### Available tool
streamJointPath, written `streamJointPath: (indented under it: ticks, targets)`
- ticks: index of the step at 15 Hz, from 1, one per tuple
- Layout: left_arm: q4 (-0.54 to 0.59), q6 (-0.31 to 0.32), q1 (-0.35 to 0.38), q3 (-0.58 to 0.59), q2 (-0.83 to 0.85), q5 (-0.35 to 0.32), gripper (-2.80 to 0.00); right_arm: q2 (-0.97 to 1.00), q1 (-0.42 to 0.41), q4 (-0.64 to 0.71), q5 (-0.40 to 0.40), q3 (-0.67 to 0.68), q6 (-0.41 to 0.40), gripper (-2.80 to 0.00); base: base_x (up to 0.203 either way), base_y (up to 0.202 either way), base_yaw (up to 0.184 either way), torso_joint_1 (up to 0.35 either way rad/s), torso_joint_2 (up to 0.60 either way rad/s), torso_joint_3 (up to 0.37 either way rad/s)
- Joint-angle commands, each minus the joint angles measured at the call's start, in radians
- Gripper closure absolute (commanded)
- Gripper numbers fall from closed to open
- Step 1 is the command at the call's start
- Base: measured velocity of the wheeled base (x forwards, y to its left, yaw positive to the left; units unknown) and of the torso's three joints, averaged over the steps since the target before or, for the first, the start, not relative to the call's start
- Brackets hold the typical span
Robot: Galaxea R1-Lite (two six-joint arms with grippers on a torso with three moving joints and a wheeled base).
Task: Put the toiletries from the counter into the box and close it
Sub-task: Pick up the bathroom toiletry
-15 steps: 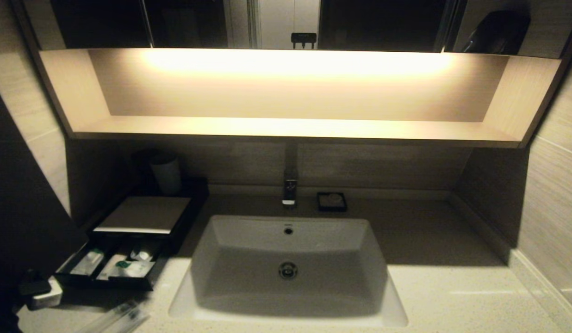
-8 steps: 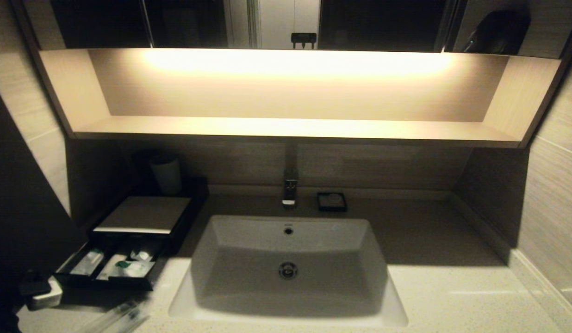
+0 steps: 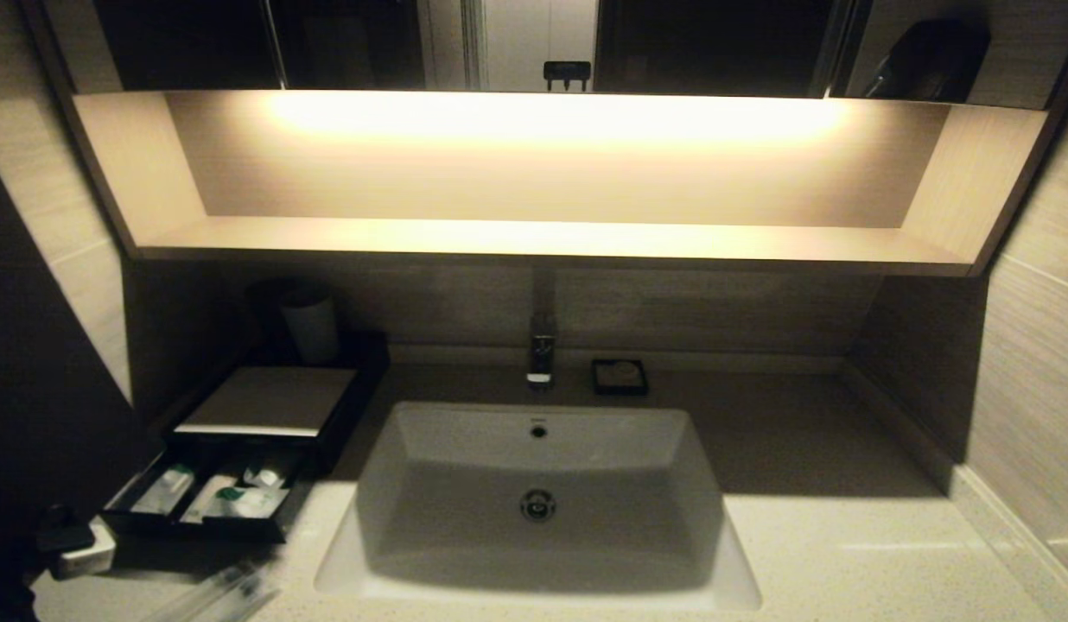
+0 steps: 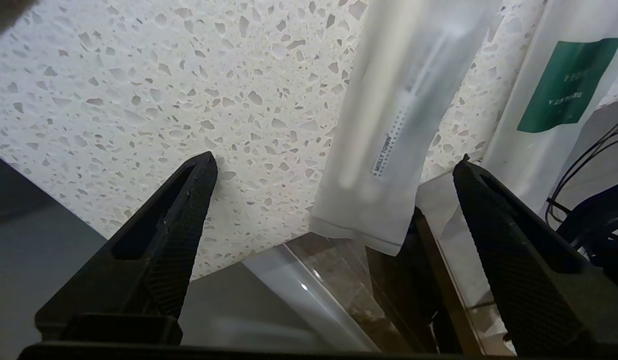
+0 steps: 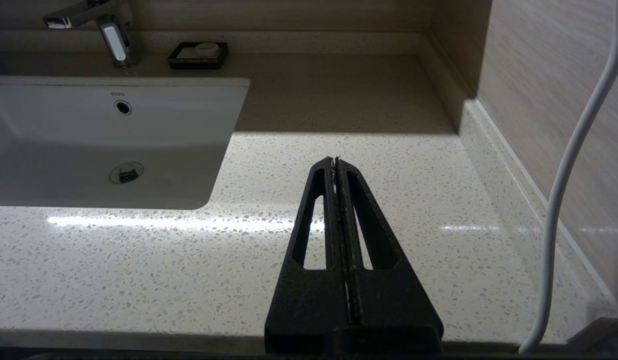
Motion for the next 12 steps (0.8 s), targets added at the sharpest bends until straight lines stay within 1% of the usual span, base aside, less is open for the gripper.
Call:
streamJointPath:
  ticks: [1,4,11,12]
  targets:
    - [0.002,0.007,0.001,0.0,0.005,-0.002,-2.8,0.0,0.0,0.0,0.0,0.0,0.0,0.0,0.0,0.0,0.0,0.0,0.0,0.0]
    - [0.002,-0.004,0.001,0.0,0.005,-0.002,-2.8,0.0,0.0,0.0,0.0,0.0,0.0,0.0,0.0,0.0,0.0,0.0,0.0,0.0]
    - [0.003,-0.008,0.001,-0.009,0.012,-0.002,-2.8,0.0,0.0,0.0,0.0,0.0,0.0,0.0,0.0,0.0,0.0,0.0,0.0,0.0]
    - [0.004,-0.008,0.001,-0.009,0.012,-0.001,0.0,0.0,0.0,0.0,0.0,0.0,0.0,0.0,0.0,0.0,0.0,0.0,0.0,0.0]
